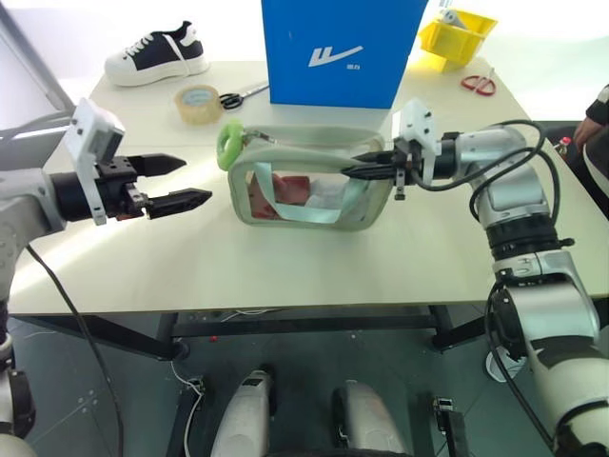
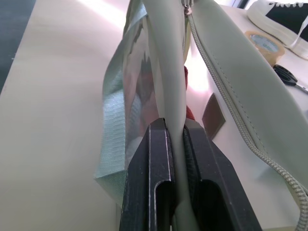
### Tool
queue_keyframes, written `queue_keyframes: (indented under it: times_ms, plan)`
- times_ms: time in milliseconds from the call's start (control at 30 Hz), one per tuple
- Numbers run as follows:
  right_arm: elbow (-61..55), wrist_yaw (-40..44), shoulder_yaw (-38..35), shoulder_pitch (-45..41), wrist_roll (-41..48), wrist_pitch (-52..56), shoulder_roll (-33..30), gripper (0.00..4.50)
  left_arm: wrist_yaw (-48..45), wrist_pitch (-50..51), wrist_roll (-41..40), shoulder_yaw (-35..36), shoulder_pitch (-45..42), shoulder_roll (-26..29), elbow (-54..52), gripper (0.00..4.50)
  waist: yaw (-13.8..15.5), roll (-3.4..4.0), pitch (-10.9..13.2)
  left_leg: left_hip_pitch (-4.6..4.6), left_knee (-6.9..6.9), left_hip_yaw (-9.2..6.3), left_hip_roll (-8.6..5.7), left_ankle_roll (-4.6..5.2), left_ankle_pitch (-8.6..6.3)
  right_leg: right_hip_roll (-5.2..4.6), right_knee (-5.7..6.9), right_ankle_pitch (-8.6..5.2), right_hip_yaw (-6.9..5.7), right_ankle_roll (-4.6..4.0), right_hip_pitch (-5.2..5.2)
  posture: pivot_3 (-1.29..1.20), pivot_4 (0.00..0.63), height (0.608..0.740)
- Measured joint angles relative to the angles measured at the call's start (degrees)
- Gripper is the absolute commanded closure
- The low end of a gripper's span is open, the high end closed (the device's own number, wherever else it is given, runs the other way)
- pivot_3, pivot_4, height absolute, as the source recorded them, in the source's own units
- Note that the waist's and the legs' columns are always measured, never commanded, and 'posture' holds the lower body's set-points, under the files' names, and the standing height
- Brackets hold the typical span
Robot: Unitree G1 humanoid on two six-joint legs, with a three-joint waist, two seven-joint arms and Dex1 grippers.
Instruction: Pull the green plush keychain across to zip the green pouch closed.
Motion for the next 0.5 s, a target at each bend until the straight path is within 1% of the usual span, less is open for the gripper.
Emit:
queue_keyframes:
  times_ms: [67,167,267,367,500]
  plan:
    - [-1.4,-0.1,0.0,1.1,0.0,0.0,0.0,4.45,1.7,-1.0,1.6,-1.1,-1.8,-2.0,2.8,0.0,0.0,0.0,0.0,0.03,0.02,-0.01,0.0,0.0,0.0,0.0,0.02,0.0,0.0,0.0,0.03,0.0,0.15,0.74]
    - [-3.0,-0.4,0.0,2.1,-0.1,-0.1,0.0,4.45,5.7,-2.2,4.7,-1.7,-5.3,-6.5,9.4,0.0,0.1,-0.01,0.0,0.04,0.15,-0.03,-0.02,0.0,0.0,0.02,0.06,0.01,-0.02,0.02,0.08,0.0,0.15,0.74]
    - [-3.4,-1.1,0.0,2.3,-0.1,0.0,0.2,4.45,7.9,-2.2,5.3,-1.8,-8.6,-10.5,13.8,0.0,0.0,-0.01,0.0,0.03,0.19,-0.01,-0.02,0.0,0.0,0.01,0.07,0.03,-0.01,0.06,0.09,0.0,0.15,0.74]
    - [-3.6,-1.6,0.0,2.5,-0.1,0.2,0.2,4.45,9.5,-3.0,6.6,-2.2,-11.0,-13.7,17.4,0.0,0.0,-0.01,0.0,0.03,0.24,-0.02,-0.03,0.0,0.0,0.02,0.08,0.04,-0.03,0.07,0.11,0.0,0.15,0.74]
    - [-4.0,-1.8,0.0,2.6,-0.1,0.3,0.3,4.45,10.6,-4.0,8.1,-2.3,-12.1,-16.6,21.9,0.0,-0.1,-0.01,0.0,0.02,0.28,-0.01,-0.03,0.0,-0.01,0.03,0.09,0.04,-0.02,0.07,0.1,0.0,0.15,0.74]
